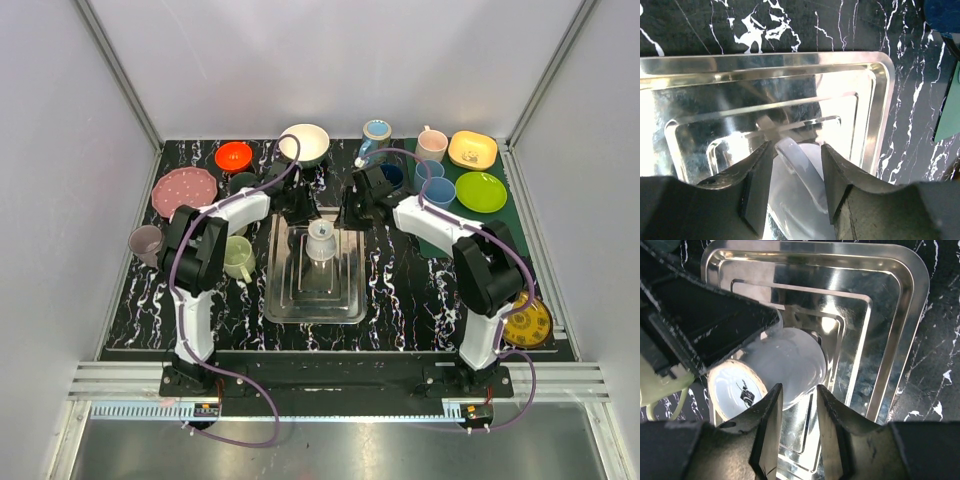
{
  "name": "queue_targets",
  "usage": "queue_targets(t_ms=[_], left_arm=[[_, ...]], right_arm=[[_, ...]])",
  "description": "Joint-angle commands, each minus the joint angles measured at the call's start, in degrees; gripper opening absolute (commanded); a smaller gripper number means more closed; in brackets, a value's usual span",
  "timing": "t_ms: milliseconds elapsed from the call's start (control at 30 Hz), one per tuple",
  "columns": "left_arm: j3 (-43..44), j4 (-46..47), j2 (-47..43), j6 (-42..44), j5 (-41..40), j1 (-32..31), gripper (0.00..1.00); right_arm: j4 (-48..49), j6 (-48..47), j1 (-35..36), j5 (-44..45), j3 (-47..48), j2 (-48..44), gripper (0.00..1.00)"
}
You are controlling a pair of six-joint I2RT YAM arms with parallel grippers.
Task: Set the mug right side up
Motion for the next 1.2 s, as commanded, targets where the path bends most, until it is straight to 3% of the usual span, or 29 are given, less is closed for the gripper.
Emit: queue_targets(t_ms=[0, 167, 300, 500, 667, 733, 800, 900, 1067, 1167], left_arm=[[-2.84, 2.95, -6.44, -0.22, -0.64, -0.05, 0.45], [-3.99, 1.54, -9.16, -0.31, -4.23, 0.39, 0.44], [-3.02, 0.22, -9.52, -0.22, -6.09, 1.27, 0.43], [-1.61, -1.27, -8.64, 0.22, -6.53, 1.36, 0.36], [-5.64, -0.13, -10.92, -0.48, -6.18, 1.36, 0.34], [-6.53, 0.04, -12.06, -0.66, -6.35, 1.36, 0.34], [-7.41, -0.22, -12.77, -0.57, -7.05, 1.36, 0.36], [-7.33, -1.54, -14.09, -0.05, -8.90, 1.45, 0.40], [-7.06, -3.12, -15.49, 0.57, -10.92, 2.06, 0.44], [-8.29, -3.30, -16.63, -0.13, -12.94, 2.76, 0.44]], right_arm=[[1.78, 0.35, 0.31, -2.02, 3.74, 0.82, 0.38], [-0.06, 0.00, 0.22, -0.18, 3.57, -0.58, 0.36], [-1.39, -2.19, 2.68, 3.86, -1.25, -7.25, 0.33], [2.82, 0.08, 4.80, 0.53, -10.14, -11.40, 0.25], [5.56, 0.70, 5.67, -4.30, -8.32, -9.82, 0.19], [4.16, 1.14, 5.85, -4.14, -6.90, -8.68, 0.27], [2.67, 1.23, 5.85, -1.52, -5.76, -8.94, 0.45], [-0.32, 1.49, 5.85, 1.92, -4.88, -10.43, 0.57], [-2.09, 2.46, 5.06, 3.87, -4.35, -12.54, 0.61], [-0.69, 3.78, 2.87, 0.45, -4.43, -11.67, 0.57]])
